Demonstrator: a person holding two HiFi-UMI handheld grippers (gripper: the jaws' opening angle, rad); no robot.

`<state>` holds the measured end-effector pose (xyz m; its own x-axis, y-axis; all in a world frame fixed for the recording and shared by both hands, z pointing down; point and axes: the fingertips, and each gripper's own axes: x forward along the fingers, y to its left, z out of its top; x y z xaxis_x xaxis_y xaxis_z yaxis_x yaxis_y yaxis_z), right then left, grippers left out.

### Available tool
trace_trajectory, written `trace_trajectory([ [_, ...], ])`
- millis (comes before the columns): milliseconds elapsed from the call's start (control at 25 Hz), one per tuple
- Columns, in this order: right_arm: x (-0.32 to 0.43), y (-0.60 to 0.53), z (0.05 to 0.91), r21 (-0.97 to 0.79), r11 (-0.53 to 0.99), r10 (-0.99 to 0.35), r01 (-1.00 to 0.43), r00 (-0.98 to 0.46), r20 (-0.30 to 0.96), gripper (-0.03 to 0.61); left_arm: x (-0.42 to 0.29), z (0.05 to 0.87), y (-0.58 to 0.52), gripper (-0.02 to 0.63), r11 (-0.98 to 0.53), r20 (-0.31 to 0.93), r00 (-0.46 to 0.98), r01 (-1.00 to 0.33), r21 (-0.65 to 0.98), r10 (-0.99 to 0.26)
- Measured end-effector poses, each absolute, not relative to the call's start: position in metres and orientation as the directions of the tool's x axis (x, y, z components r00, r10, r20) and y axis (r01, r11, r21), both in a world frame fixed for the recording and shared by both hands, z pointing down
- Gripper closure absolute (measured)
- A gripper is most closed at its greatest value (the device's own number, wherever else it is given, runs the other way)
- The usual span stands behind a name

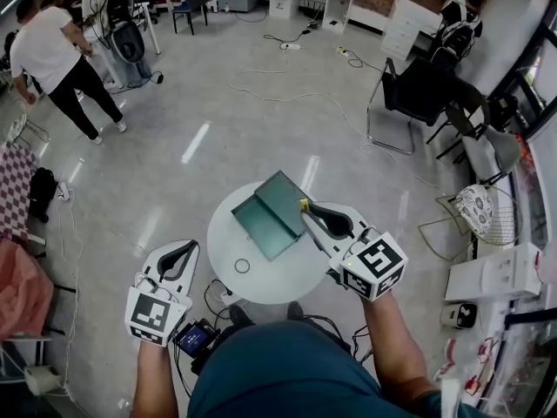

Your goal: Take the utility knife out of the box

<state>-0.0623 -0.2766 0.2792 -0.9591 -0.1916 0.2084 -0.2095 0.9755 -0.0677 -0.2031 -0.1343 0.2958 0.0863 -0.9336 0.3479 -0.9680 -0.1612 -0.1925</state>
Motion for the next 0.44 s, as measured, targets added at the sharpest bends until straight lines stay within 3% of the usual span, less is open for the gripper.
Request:
trace_trajectory([
  [440,-0.077,-0.275,0.293,-0.063,0.976,-0.190,-0.207,-0.959,0.211,0.511,-0.224,0.303,-0.136,0.595,-0.164,0.342,0.080,-0.960,-0.225,-0.936],
])
